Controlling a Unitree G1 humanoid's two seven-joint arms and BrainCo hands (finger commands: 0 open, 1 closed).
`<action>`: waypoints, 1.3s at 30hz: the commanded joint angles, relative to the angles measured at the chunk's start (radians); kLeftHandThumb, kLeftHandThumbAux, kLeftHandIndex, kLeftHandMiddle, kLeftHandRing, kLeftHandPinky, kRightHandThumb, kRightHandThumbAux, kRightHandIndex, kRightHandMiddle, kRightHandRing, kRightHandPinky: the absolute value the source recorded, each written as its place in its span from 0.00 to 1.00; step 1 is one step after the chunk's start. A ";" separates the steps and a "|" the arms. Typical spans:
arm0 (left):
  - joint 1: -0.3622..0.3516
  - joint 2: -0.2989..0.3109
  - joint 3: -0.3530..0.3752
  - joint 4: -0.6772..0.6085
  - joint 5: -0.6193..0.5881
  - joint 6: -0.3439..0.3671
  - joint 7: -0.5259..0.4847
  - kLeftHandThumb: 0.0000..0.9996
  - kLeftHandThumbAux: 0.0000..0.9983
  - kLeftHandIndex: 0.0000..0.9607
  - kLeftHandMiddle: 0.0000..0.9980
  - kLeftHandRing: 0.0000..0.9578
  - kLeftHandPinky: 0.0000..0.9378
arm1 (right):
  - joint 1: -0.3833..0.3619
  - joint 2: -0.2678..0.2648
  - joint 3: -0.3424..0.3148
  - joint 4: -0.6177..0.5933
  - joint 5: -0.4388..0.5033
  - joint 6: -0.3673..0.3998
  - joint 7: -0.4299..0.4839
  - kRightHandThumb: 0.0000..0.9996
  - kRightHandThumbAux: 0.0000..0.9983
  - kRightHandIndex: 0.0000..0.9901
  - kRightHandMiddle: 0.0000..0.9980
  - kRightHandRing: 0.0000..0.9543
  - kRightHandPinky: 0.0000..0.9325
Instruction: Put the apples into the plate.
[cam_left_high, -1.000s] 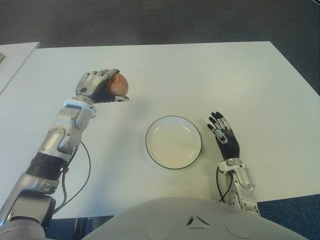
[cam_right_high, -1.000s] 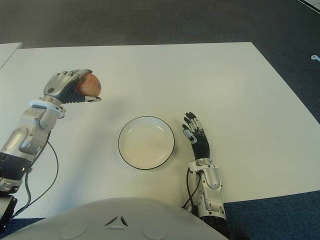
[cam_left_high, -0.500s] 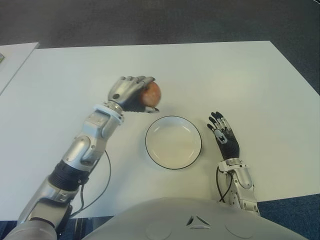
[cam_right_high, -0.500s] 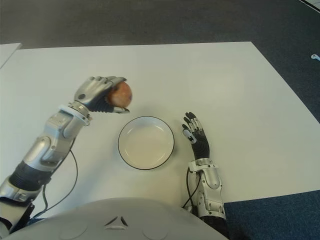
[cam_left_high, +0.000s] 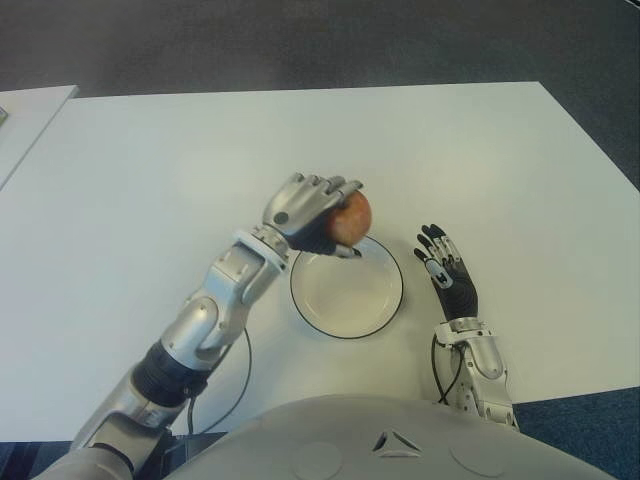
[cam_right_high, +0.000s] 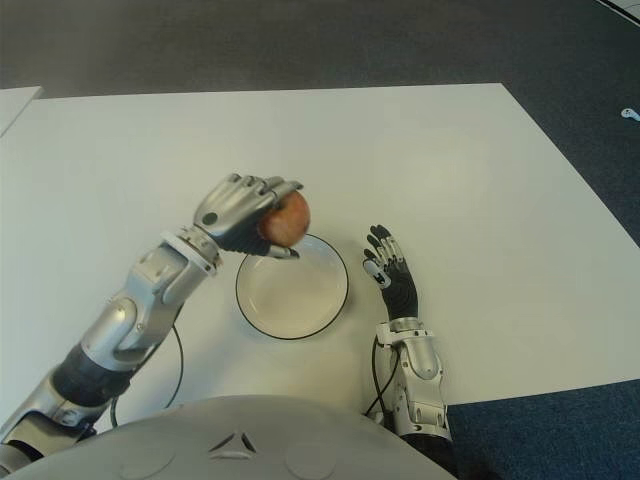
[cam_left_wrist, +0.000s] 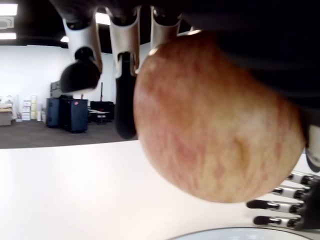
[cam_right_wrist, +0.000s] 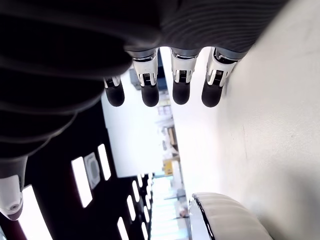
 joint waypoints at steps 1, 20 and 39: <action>0.004 -0.035 -0.042 -0.034 0.023 0.007 -0.114 0.75 0.69 0.46 0.86 0.87 0.86 | 0.033 0.008 0.010 0.026 -0.008 0.039 -0.008 0.15 0.52 0.00 0.00 0.00 0.00; -0.026 0.016 -0.069 0.042 0.038 -0.119 -0.244 0.75 0.69 0.46 0.82 0.85 0.86 | 0.044 0.030 0.017 0.012 0.016 0.034 -0.005 0.15 0.51 0.00 0.00 0.00 0.00; 0.029 0.033 -0.066 0.050 0.038 -0.163 -0.284 0.73 0.69 0.46 0.81 0.89 0.85 | 0.048 0.021 0.032 -0.001 -0.025 0.035 -0.025 0.13 0.50 0.00 0.00 0.00 0.00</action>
